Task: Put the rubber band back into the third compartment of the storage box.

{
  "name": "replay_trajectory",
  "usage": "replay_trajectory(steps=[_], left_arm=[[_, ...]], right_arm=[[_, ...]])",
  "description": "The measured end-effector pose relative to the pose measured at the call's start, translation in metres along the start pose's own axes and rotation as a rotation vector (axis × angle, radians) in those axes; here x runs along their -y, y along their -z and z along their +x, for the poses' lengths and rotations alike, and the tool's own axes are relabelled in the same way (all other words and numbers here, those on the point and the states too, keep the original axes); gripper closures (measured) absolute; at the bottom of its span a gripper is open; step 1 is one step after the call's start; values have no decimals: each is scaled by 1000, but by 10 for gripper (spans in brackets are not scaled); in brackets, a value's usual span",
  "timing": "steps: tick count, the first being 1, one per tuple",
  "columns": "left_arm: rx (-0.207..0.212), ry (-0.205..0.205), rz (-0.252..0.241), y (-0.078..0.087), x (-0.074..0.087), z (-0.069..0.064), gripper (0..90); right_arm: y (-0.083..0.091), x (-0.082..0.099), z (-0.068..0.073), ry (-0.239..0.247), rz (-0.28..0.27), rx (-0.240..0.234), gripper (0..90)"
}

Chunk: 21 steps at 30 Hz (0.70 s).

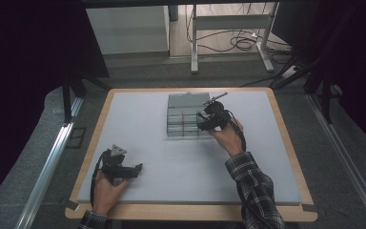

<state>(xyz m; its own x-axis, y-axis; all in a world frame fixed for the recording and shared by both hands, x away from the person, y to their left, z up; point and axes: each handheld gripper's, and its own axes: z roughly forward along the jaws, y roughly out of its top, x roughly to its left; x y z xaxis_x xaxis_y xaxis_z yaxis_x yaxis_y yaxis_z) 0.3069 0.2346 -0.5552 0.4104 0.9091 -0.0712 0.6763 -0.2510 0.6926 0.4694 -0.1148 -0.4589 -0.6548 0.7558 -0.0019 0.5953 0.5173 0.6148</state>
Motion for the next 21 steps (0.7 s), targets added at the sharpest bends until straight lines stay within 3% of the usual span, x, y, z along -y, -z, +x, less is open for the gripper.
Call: replay_trajectory(steps=[13, 21], left_arm=[[0, -1, 0, 0, 0, 0, 21], [-1, 0, -1, 0, 0, 0, 20]], right_arm=[[12, 8, 11, 33, -28, -19, 284], [18, 15, 14, 24, -37, -34, 251]])
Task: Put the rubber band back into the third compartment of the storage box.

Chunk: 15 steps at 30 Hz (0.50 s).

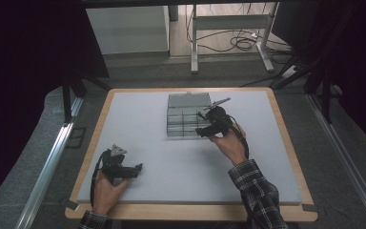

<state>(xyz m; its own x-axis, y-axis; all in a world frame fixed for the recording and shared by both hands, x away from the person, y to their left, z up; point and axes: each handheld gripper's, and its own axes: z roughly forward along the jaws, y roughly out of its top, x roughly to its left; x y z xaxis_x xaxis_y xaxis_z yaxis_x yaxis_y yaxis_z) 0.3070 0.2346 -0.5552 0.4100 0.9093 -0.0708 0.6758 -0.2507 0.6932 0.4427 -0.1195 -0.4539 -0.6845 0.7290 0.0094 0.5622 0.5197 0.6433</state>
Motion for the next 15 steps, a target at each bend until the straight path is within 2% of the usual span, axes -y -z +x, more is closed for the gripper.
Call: replay_trajectory(steps=[11, 15], left_arm=[[0, -1, 1, 0, 0, 0, 21], [-1, -1, 1, 0, 0, 0, 21]], right_arm=[[6, 13, 2, -5, -10, -3, 231], [8, 18, 4, 8, -18, 6, 215]])
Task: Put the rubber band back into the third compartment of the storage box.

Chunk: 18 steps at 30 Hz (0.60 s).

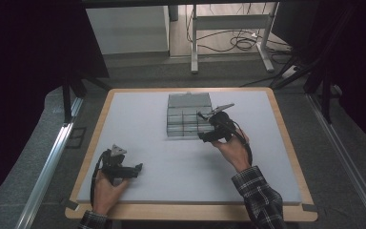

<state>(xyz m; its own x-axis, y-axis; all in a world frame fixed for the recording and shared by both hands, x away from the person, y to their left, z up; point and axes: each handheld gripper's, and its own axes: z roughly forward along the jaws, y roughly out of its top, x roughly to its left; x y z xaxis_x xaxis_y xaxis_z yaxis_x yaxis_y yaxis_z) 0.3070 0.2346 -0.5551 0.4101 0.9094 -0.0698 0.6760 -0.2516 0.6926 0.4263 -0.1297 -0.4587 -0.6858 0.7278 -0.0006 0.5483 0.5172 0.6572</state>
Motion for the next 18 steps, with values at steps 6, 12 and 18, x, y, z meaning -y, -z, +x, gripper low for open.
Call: replay_trajectory(steps=[6, 12, 18], left_arm=[[1, 1, 1, 0, 0, 0, 20], [0, 0, 0, 0, 0, 0, 21], [0, 0, 0, 0, 0, 0, 21]], right_arm=[[4, 10, 1, 5, -11, 10, 198], [7, 18, 3, 4, -12, 15, 183], [10, 25, 5, 9, -16, 13, 171]])
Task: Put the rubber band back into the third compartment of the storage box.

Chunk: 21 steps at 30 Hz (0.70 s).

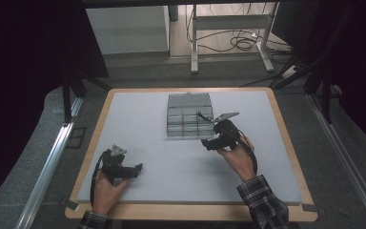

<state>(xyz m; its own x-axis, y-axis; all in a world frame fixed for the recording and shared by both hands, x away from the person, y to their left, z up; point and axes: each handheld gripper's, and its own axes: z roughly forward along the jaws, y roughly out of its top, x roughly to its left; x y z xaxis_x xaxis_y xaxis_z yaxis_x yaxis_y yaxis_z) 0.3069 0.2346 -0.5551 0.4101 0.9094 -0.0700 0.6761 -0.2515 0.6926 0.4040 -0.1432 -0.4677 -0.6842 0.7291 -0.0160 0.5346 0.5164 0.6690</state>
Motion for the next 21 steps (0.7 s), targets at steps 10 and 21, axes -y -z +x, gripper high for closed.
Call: replay_trajectory(steps=[10, 21], left_arm=[[1, 0, 0, 0, 0, 0, 20], [1, 3, -2, 0, 0, 0, 20]], right_arm=[[3, 11, 4, -4, -2, -5, 159], [10, 25, 9, 1, -11, 8, 153]])
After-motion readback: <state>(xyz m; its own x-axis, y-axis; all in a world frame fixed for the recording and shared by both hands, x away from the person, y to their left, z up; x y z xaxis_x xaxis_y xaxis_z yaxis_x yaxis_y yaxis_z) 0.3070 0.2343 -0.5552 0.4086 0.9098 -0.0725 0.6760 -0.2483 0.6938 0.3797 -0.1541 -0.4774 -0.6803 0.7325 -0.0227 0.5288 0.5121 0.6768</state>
